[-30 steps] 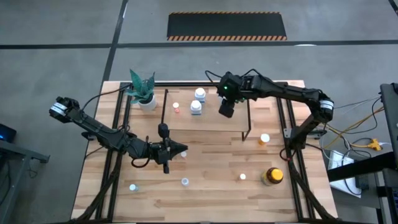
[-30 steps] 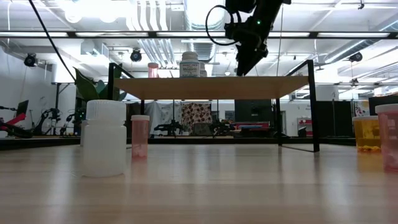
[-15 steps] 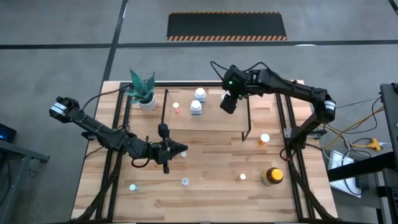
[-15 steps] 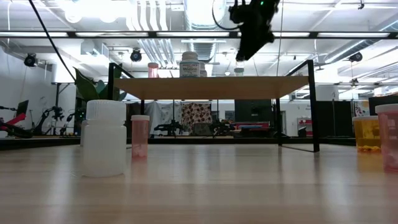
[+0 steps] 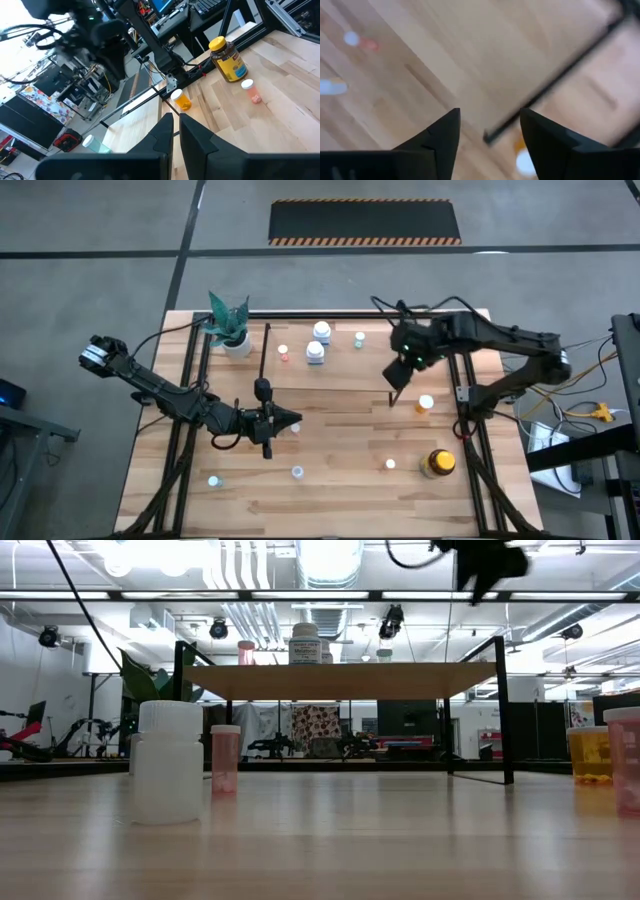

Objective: Pick and place medicine bottles onto shelf by color
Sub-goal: Put the orange pill bottle on the shelf

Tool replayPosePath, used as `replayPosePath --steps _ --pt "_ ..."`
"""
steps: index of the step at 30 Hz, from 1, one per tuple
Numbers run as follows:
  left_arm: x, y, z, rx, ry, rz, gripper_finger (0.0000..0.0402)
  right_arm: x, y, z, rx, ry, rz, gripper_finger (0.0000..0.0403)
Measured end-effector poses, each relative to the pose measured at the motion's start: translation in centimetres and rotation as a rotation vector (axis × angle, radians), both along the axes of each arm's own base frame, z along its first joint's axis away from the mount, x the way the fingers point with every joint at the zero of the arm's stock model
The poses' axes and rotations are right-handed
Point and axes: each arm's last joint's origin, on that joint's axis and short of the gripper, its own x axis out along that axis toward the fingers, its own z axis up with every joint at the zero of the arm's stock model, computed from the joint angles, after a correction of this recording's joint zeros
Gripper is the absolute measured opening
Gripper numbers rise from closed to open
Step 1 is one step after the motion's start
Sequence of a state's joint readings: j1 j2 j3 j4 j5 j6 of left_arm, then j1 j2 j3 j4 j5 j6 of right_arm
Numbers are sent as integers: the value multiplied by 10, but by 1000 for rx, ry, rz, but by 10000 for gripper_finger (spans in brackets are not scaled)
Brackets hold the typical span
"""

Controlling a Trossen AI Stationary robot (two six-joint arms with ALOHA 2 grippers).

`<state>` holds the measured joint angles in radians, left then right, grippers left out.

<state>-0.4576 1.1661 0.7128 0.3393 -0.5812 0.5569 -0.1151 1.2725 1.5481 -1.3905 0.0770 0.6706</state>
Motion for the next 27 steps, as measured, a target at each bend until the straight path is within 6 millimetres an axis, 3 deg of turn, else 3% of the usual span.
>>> replayPosePath --steps 7,13,19,27 --pt "0 0 0 0 0 0 13 -36 19 -32 80 159 -175 252" --pt "0 0 -1 5 10 0 13 -61 23 -66 112 221 -310 289" --pt "0 0 -1 5 11 0 13 -72 24 -91 162 157 -368 312" --pt "0 0 -1 5 11 0 13 -83 26 -124 176 217 -390 307"
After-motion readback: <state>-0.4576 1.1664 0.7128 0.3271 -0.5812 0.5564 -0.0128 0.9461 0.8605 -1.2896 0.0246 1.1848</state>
